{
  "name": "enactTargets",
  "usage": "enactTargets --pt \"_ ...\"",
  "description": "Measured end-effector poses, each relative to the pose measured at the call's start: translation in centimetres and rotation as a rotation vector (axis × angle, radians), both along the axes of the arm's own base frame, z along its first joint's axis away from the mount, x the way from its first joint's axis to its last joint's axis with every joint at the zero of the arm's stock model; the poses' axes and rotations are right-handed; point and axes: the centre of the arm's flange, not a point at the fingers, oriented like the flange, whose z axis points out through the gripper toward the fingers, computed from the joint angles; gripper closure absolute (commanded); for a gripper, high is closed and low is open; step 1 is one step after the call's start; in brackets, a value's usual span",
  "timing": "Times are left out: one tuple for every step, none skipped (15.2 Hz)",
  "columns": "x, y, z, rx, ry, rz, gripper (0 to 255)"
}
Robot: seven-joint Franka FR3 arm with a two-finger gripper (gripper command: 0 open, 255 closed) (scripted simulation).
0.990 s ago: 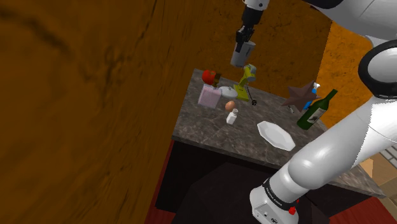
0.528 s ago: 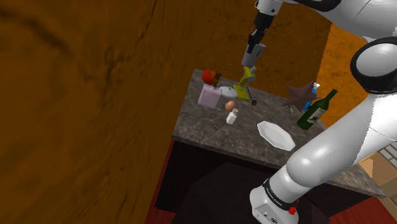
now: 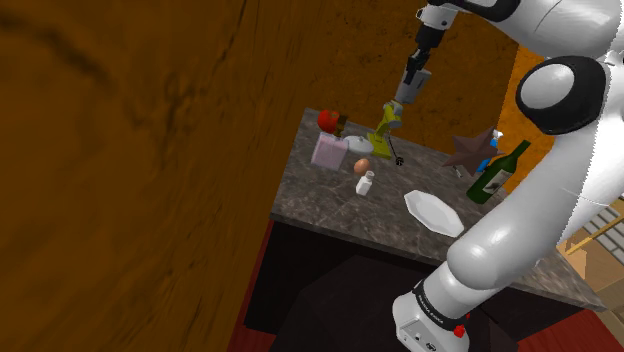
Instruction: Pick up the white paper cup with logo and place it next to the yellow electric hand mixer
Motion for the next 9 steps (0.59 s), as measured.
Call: enactTargets --pt "-0.1 -1.4 -0.3 0.0 0.0 0.0 255" --pt "-0.2 -2.7 -0.1 0.0 0.0 0.0 255" --pt "-0.2 -3.8 -0.2 0.0 0.0 0.001 255" --pt "-0.2 -5.2 -0.2 0.0 0.0 0.0 255" --pt "-0.2 -6.5 -0.3 0.0 0.0 0.0 255" --pt "-0.4 -7.9 -0.1 0.0 0.0 0.0 255" --pt "-0.3 -9.2 0.1 0.0 0.0 0.0 255" --pt "-0.2 -10.5 0.0 0.0 0.0 0.0 255" --pt "-0.2 -11.8 0.0 0.0 0.0 0.0 255"
